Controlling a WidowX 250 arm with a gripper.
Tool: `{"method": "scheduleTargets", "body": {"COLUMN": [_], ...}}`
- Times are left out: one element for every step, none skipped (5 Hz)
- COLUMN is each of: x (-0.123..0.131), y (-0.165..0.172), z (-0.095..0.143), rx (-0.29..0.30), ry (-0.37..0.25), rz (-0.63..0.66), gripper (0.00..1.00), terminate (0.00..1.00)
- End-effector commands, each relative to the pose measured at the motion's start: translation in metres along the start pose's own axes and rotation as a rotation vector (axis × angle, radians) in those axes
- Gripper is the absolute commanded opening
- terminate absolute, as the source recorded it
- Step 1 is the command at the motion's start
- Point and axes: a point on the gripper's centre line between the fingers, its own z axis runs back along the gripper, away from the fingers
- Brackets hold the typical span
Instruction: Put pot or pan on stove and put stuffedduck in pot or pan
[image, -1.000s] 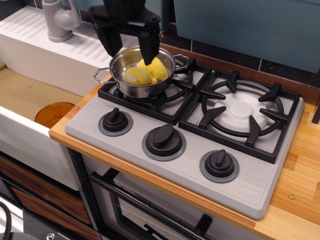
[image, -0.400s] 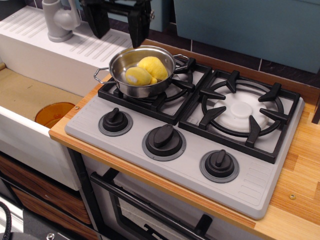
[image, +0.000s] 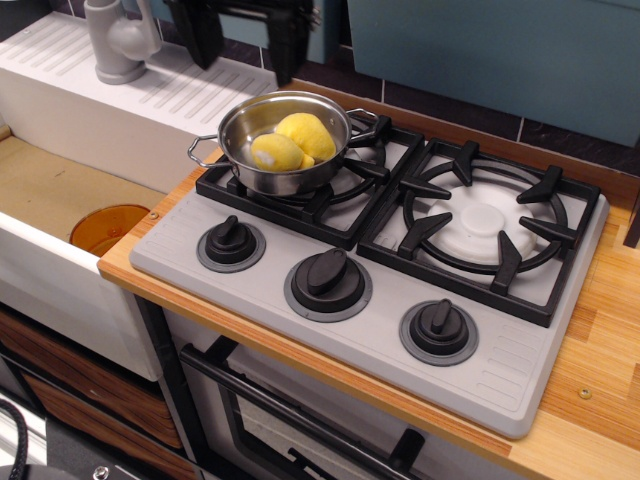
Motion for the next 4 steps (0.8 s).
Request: {"method": "scheduleTargets", "body": {"x": [0.011,0.017,0.023,0.020], "y": [-0.039,-0.057,-0.076,-0.085], "z": [0.006,0.006,0.010,0.008], "rx": [-0.041,-0.050,-0.037,-0.058], "ry": [-0.097,-0.115,-0.079,-0.095], "rz": [0.081,0.099,0.124,0.171], "gripper": [1.00,1.00,1.00,1.00], "terminate": [0.00,0.00,0.00,1.00]}}
